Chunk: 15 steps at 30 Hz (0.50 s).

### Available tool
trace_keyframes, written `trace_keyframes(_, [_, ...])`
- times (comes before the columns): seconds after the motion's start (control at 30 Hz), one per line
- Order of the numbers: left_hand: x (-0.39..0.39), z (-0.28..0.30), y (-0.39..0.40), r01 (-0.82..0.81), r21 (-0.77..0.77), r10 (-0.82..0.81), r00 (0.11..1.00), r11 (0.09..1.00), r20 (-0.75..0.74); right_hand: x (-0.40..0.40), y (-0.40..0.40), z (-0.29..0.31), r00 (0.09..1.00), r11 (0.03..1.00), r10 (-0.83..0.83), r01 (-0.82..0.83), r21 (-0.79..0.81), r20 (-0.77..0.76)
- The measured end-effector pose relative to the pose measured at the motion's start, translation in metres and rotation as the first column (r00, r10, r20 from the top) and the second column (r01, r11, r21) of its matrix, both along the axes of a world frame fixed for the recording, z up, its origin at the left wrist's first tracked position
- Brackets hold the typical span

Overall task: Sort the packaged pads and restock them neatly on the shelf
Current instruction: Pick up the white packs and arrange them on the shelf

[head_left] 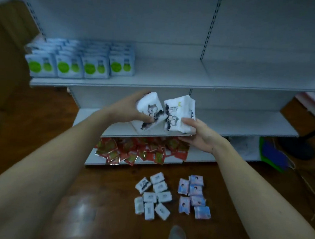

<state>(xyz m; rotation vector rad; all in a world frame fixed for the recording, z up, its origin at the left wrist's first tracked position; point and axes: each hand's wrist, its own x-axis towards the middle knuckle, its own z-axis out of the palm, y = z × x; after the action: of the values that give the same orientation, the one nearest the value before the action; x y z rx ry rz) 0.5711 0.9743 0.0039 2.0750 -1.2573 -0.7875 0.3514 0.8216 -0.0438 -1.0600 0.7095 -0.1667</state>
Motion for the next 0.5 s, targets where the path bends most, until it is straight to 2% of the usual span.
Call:
trace_keyframes(0.13, [0.007, 0.023, 0.004, 0.087, -0.029, -0.082, 0.986, 0.996, 0.144, 0.009, 0.015, 0.038, 0.990, 0.958, -0.078, 0.042, -0.283, -0.117])
trace_keyframes(0.23, [0.010, 0.037, 0.001, 0.115, -0.004, -0.110, 0.959, 0.993, 0.261, 0.013, 0.015, 0.055, 0.979, 0.893, -0.063, -0.032, -0.449, -0.195])
trace_keyframes(0.3, [0.011, 0.047, -0.007, 0.139, 0.006, -0.134, 0.941, 0.990, 0.312, 0.016, 0.012, 0.062, 0.973, 0.858, -0.061, -0.063, -0.509, -0.223])
trace_keyframes(0.5, [0.014, 0.074, -0.055, 0.144, -0.038, -0.117, 0.909, 0.989, 0.400, 0.030, -0.033, 0.083, 0.976, 0.844, -0.178, 0.086, -0.529, -0.127])
